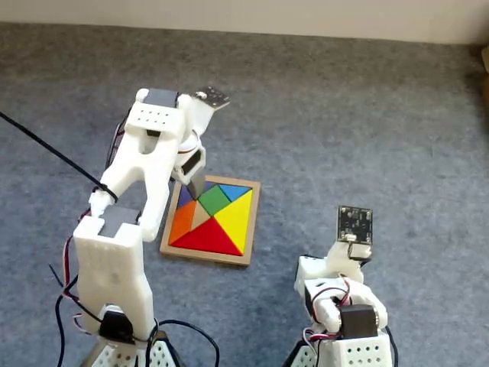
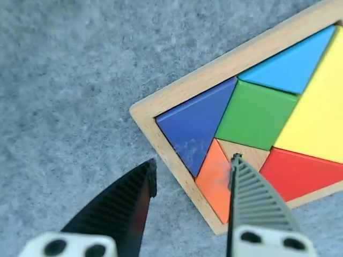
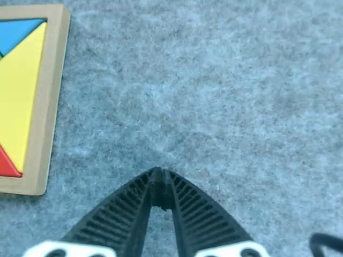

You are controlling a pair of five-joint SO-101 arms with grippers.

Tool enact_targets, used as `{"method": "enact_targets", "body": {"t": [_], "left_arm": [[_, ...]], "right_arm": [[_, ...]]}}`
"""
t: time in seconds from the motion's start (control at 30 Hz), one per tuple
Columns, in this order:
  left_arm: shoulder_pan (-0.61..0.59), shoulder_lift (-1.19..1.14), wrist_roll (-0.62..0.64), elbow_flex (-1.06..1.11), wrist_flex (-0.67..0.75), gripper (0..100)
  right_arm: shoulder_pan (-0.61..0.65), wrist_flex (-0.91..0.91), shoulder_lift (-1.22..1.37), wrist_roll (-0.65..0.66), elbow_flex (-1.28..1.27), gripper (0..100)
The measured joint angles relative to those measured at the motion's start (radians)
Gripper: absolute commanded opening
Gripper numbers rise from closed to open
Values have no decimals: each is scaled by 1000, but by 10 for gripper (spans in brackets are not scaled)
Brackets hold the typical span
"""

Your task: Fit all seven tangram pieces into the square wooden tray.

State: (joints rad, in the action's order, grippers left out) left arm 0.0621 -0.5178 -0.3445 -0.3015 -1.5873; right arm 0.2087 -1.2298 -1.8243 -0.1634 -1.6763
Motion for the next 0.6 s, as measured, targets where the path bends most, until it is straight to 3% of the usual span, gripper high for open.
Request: {"method": "enact_targets", "body": {"t": [0.33, 0.6], "left_arm": [[0, 221, 92, 107, 0, 6], [-6, 632, 123, 460, 41, 6]], "right_arm": [[0, 0, 0, 0, 0, 4], [0, 0, 0, 0, 0, 4]]}}
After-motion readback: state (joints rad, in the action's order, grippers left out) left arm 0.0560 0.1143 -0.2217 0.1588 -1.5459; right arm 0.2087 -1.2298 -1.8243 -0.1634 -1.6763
